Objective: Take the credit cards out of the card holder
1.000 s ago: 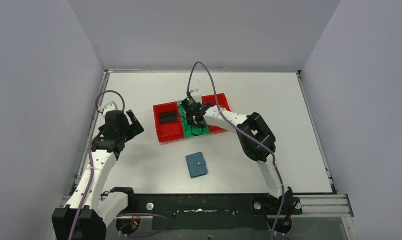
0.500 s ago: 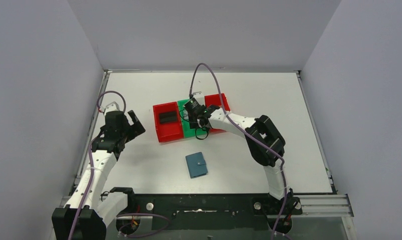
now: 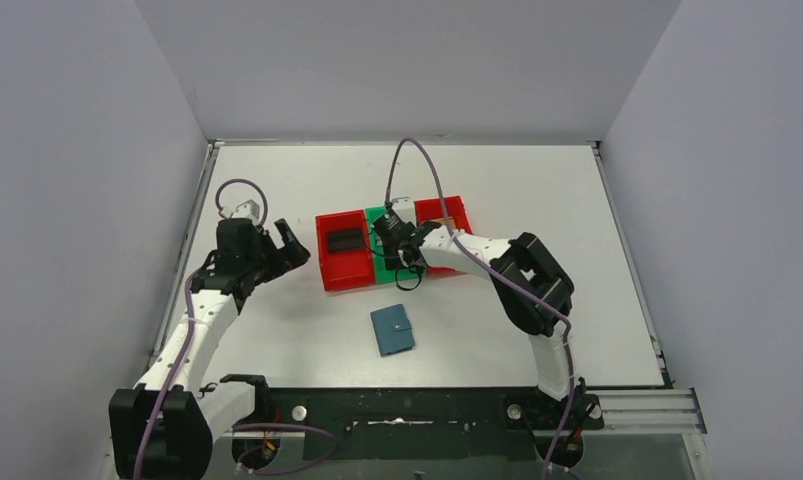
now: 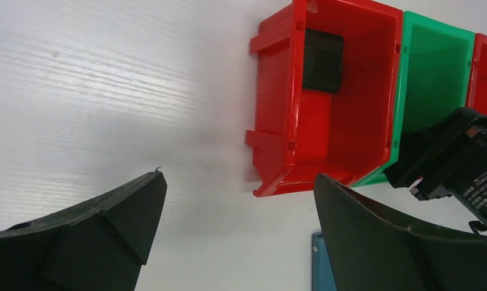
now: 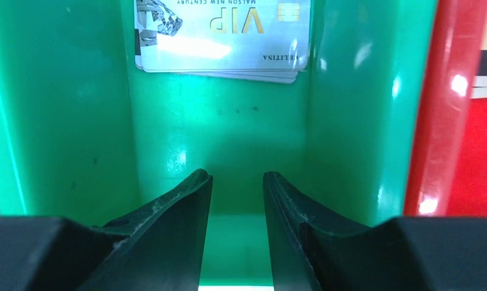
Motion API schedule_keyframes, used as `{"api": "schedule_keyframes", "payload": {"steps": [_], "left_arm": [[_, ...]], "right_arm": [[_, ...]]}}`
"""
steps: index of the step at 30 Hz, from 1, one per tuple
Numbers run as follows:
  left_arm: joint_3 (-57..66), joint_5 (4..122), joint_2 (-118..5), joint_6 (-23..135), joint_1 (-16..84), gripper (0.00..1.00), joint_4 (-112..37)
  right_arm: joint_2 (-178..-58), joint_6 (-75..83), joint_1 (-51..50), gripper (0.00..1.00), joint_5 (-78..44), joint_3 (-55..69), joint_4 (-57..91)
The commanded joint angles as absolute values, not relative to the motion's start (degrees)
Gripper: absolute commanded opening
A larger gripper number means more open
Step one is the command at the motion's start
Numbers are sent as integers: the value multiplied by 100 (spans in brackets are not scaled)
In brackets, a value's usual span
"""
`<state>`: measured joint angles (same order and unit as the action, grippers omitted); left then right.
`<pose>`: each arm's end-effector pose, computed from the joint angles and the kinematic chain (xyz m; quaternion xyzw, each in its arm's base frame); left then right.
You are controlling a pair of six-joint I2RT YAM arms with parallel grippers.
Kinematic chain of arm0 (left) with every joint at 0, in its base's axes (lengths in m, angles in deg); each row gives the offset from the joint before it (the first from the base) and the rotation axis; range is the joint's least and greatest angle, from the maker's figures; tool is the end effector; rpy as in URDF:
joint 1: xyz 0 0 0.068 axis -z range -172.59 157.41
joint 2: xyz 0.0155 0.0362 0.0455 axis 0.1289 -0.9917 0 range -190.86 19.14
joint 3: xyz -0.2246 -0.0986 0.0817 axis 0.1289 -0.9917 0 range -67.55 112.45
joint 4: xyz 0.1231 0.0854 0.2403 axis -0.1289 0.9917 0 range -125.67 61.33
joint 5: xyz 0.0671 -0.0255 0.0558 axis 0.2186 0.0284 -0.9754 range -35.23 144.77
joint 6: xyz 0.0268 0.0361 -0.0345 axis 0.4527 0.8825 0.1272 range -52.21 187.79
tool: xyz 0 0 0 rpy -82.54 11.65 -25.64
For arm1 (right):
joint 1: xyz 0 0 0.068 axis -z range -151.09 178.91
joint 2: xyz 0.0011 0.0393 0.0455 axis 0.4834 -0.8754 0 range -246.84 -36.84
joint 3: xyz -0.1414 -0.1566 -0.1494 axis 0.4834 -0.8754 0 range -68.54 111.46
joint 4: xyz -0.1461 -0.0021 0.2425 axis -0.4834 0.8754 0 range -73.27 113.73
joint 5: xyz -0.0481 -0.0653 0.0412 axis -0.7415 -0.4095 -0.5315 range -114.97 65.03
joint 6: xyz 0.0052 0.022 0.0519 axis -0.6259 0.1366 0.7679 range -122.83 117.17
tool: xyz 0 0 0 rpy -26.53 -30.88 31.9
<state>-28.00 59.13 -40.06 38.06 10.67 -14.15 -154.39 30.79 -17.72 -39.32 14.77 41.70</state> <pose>0.2499 -0.0173 0.2191 -0.1930 0.8894 -0.1505 0.3862 0.3149 0.3191 0.1367 -0.0754 0.9542 0.0776 0.2790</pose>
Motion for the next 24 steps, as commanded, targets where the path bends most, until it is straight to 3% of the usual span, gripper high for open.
{"api": "schedule_keyframes", "payload": {"steps": [1,10,18,23,24], "left_arm": [[-2602,6986,-4399,3769,1056,95,-2109],[-2419,7216,-4799,3672,1320,94,-2339],[-2872,5973,-3620,3301,1338,96,-2052],[-2958,5724,-3214,3117,1329,96,-1616],[-2902,5896,-3204,3132,1328,96,-1596]], "right_arm": [[-14855,3373,-1846,39,-4236,1206,4187],[-13976,3091,-1871,45,-4326,909,4045],[-13020,3375,-2135,74,-4129,255,3995],[-12723,4324,-2832,85,-4897,-299,4174],[-12653,4572,-3015,98,-5143,-420,4181]]}}
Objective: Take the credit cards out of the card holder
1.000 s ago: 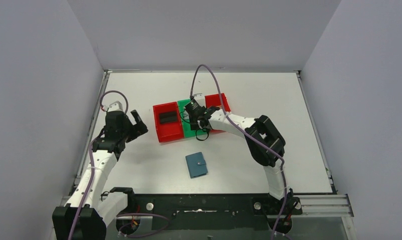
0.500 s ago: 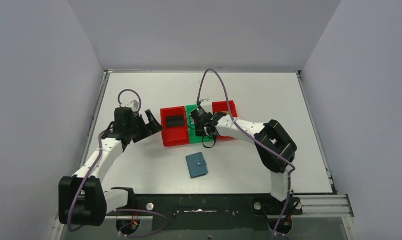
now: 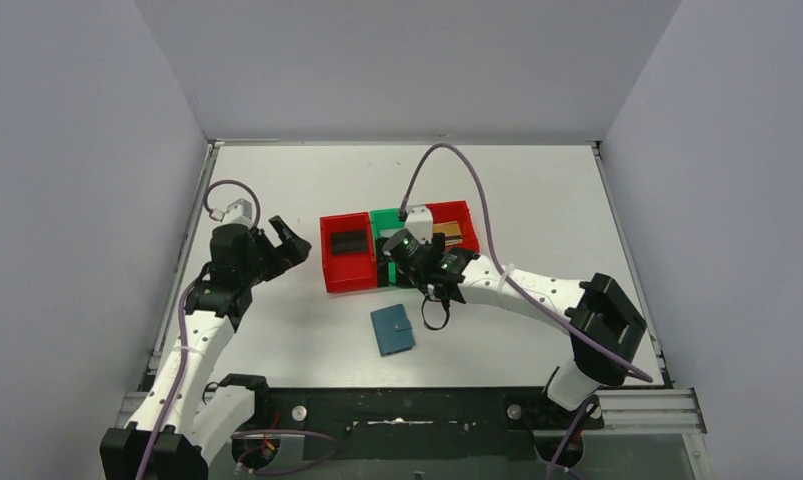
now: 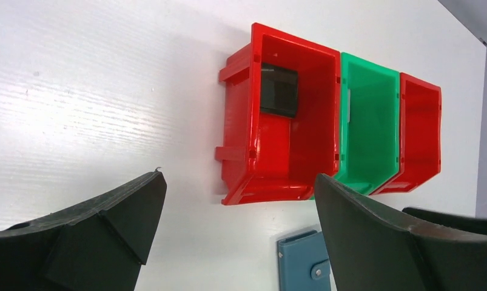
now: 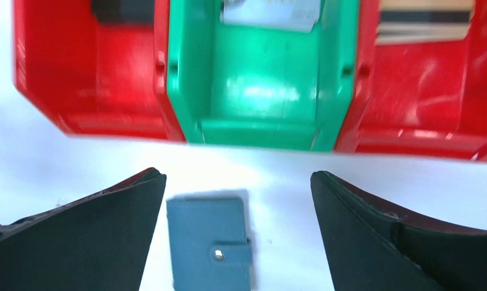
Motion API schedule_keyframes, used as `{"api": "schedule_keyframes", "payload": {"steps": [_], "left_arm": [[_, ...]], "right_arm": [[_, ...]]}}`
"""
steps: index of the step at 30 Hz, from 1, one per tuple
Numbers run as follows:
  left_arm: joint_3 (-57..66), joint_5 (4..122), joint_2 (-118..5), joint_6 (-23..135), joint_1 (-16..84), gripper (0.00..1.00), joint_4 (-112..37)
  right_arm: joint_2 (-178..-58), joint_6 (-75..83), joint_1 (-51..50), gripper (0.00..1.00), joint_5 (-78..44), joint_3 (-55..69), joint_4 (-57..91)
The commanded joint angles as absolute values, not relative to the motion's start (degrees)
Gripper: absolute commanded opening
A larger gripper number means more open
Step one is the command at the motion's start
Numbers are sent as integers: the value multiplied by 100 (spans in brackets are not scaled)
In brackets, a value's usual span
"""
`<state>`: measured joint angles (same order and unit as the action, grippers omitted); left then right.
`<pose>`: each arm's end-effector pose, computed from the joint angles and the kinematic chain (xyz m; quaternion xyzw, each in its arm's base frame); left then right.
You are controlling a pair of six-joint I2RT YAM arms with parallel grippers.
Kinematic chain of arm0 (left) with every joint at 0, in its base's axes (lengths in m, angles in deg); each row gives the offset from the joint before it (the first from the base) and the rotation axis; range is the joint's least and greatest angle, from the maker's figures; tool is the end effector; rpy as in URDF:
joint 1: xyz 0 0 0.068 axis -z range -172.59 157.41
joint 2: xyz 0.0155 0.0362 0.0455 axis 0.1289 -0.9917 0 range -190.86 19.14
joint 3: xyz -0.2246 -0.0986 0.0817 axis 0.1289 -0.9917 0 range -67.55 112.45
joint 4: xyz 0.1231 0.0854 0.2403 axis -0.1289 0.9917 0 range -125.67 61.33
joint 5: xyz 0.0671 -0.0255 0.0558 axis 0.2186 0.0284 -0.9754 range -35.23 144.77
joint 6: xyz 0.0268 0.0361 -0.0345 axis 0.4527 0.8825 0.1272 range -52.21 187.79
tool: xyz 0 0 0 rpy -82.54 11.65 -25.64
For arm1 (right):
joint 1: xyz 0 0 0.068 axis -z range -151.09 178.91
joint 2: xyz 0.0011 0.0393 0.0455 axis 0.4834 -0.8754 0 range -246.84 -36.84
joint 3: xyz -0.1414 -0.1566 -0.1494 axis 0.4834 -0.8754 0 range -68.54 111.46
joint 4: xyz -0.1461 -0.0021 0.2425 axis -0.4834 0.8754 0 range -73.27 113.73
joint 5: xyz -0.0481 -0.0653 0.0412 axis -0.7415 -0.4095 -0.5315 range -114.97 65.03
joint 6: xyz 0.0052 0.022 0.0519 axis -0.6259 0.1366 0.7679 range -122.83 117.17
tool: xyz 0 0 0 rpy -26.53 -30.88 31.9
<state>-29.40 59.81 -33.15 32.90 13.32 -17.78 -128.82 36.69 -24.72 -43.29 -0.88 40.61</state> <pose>0.2367 -0.0281 0.2431 -0.1980 0.8514 -0.2048 0.4403 0.2306 0.2922 0.2237 -0.0569 0.9223 0.1535 0.3501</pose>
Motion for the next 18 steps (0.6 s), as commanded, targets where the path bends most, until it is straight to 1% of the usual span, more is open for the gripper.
{"api": "schedule_keyframes", "payload": {"steps": [1,3,8,11,15,18], "left_arm": [[-2837,6001,-3191,3157,1325,96,-1567],[-2744,6064,-3157,3273,1316,96,-1453],[-2866,6130,-2874,3604,1294,96,-1163],[-2921,5792,-2692,3444,1413,94,-917],[-2964,5206,-2279,3298,1596,93,-844],[-2967,5121,-2070,3239,1602,91,-884]], "right_arm": [[-12590,4773,-3167,98,-5314,-551,4139],[-12483,5170,-3295,98,-5210,-903,4034],[-12205,5391,-3298,99,-4196,-2008,2647],[-12451,5428,-3354,93,-4290,-1979,2841],[-12702,5165,-3414,81,-4366,-1704,3080],[-12839,5168,-3495,77,-4365,-1555,3134]]}}
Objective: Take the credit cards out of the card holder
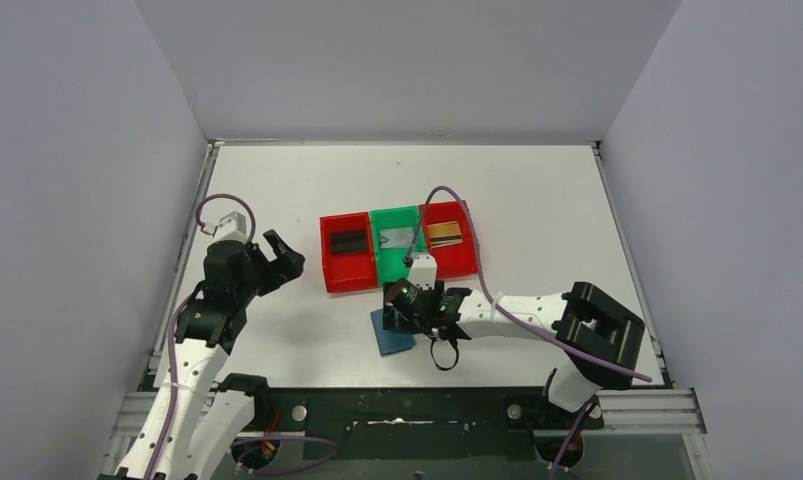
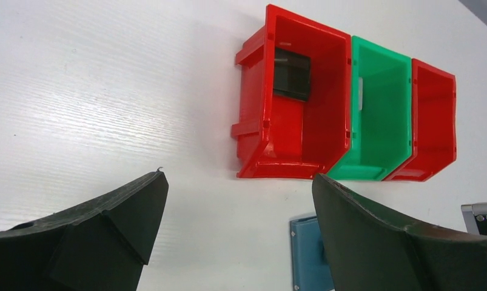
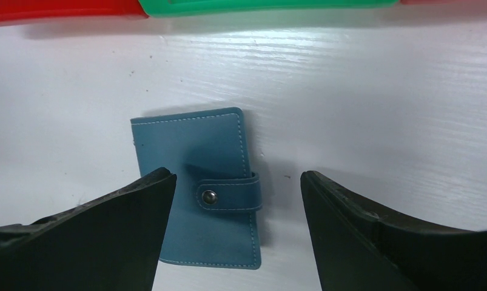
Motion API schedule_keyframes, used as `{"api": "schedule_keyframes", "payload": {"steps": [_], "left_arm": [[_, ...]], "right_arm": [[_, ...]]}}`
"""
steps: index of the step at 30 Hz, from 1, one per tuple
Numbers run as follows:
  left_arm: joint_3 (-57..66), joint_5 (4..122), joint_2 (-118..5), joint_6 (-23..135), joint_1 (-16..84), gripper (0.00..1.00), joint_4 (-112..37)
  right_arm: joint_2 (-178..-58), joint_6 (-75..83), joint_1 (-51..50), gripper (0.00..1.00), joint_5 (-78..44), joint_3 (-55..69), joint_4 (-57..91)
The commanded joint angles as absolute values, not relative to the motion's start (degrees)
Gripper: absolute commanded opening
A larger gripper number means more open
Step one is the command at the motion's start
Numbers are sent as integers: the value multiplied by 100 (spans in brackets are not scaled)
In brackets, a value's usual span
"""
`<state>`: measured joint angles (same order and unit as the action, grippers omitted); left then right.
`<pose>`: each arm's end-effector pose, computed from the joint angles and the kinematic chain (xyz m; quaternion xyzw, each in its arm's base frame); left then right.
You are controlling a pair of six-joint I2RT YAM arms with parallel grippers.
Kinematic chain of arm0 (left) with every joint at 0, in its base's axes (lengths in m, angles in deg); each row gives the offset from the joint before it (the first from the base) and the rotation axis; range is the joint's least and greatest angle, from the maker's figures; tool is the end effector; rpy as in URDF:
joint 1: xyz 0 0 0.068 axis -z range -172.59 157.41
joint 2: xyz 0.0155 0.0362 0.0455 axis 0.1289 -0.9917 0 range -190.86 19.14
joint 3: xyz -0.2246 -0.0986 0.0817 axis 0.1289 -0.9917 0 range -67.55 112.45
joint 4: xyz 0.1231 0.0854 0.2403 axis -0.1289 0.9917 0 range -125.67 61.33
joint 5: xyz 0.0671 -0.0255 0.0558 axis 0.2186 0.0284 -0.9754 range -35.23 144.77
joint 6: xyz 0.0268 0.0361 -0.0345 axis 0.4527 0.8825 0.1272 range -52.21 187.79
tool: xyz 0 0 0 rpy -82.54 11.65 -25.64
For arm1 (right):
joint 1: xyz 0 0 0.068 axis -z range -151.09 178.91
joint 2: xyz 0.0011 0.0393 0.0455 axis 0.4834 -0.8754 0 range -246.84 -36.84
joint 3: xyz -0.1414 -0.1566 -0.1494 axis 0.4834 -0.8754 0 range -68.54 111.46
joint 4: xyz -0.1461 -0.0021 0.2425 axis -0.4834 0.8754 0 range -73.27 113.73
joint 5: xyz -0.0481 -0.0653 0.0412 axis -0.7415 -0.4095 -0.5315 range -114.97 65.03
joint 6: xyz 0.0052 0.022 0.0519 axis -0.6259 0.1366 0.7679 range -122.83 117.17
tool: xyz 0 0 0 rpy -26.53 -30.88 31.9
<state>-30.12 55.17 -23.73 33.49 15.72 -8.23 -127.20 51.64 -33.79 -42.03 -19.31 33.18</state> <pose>0.2031 -0.0300 0.2556 -0.1959 0.8562 -0.1766 0.4443 0.1584 0.2816 0.1372 -0.0268 0.9502 0.1613 0.2655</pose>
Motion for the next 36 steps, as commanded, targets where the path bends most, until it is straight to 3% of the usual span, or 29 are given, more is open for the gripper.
{"api": "schedule_keyframes", "payload": {"steps": [1,7,14,17,20,23,29,33,36], "left_arm": [[-2967,5116,-2041,3234,1602,91,-886],[-2967,5255,-2128,3252,1611,89,-930],[-2967,5428,-2319,3289,1637,87,-972],[-3066,5505,-2354,3303,1644,86,-1019],[-3129,5705,-2439,3335,1648,85,-1102],[-3112,5838,-2543,3376,1663,84,-1115],[-3129,5840,-2603,3373,1672,84,-1124],[-3116,5787,-2595,3360,1672,83,-1108],[-3110,5764,-2574,3360,1672,84,-1102]], "right_arm": [[-12917,5223,-3547,76,-4412,-1482,3243],[-13494,5511,-3820,67,-4735,-1050,3916],[-13531,5663,-3875,44,-4957,-1000,4250],[-13464,5614,-3903,28,-4958,-1003,4213],[-13423,5605,-3905,27,-4927,-1071,4097],[-13406,5658,-3895,39,-4984,-1119,4115],[-13359,5701,-4045,53,-5246,-931,4534],[-13533,5633,-4160,50,-5270,-735,4774],[-13685,5663,-4173,41,-5347,-649,4944]]}}
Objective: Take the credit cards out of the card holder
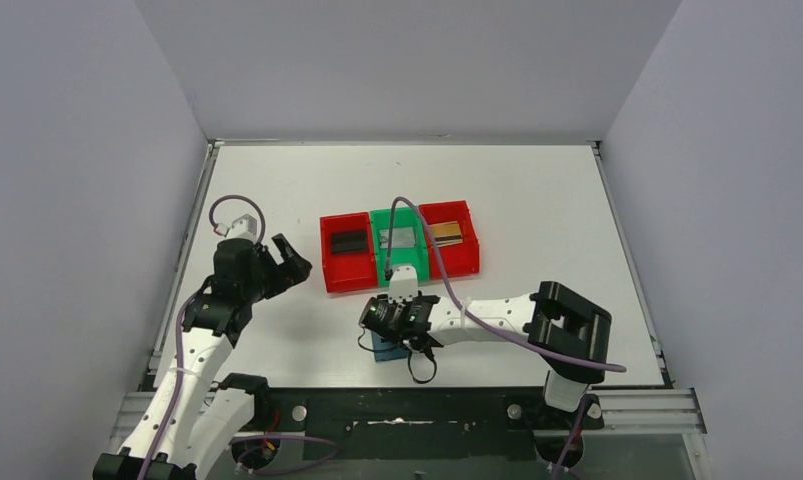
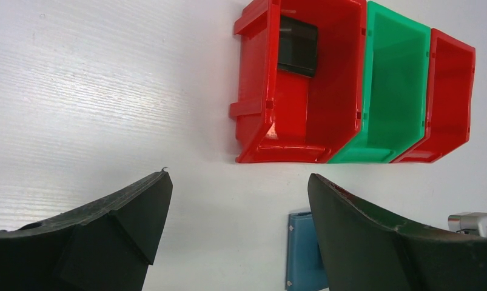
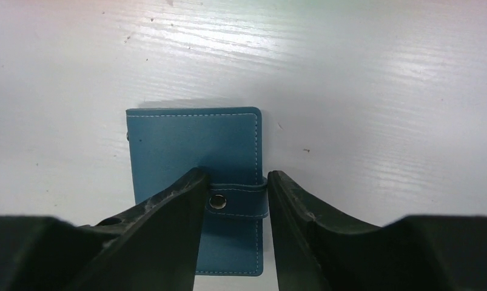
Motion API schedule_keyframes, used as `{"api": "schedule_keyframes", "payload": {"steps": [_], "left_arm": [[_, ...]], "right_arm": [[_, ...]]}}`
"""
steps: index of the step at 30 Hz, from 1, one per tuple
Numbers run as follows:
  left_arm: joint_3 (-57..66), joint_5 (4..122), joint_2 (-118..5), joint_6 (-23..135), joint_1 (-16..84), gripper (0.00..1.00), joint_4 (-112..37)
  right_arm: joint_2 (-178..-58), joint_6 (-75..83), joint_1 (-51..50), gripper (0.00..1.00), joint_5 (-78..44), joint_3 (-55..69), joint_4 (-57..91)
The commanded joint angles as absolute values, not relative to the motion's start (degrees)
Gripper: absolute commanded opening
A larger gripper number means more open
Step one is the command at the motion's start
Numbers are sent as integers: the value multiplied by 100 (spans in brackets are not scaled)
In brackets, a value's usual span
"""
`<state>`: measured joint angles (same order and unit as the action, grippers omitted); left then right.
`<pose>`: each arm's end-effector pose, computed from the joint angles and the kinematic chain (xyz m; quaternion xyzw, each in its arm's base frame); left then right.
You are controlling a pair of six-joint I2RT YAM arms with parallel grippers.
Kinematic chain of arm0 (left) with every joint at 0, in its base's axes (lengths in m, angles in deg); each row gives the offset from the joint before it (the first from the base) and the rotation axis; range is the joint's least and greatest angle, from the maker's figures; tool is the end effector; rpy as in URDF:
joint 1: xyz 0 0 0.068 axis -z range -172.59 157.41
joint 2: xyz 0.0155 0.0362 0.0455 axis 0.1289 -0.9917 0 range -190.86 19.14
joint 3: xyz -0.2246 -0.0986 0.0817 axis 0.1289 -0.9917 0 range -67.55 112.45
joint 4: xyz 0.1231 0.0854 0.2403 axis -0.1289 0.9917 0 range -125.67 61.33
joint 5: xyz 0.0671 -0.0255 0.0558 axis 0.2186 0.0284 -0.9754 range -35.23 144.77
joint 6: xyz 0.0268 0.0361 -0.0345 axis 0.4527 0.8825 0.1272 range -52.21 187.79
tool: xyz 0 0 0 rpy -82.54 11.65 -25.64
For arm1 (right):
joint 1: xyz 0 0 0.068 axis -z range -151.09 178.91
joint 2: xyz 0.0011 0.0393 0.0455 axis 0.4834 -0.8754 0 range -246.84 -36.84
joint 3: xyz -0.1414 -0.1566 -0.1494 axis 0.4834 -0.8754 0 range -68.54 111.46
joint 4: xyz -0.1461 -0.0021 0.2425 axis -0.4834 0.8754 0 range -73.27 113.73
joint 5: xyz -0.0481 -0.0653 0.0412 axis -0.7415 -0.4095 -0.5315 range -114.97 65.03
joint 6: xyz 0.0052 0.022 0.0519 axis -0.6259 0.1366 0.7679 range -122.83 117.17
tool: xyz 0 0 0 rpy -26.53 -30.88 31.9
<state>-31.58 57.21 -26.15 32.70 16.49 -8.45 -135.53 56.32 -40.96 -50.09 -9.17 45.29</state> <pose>0.2072 -0.0349 0.2387 -0.1916 0.8722 -0.1867 0.4095 0.1343 0.3176 0.1346 -0.0479 0.9576 0.0771 0.2732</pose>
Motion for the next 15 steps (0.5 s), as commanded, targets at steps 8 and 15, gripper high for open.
{"api": "schedule_keyframes", "payload": {"steps": [8,15], "left_arm": [[-3108,5831,-2616,3379,1679,83,-1114],[-3116,5872,-2638,3387,1716,83,-1127]], "right_arm": [[-13307,6035,-4194,14,-5170,-1198,4488],[-12858,5919,-4049,5,-4851,-1670,3706]]}}
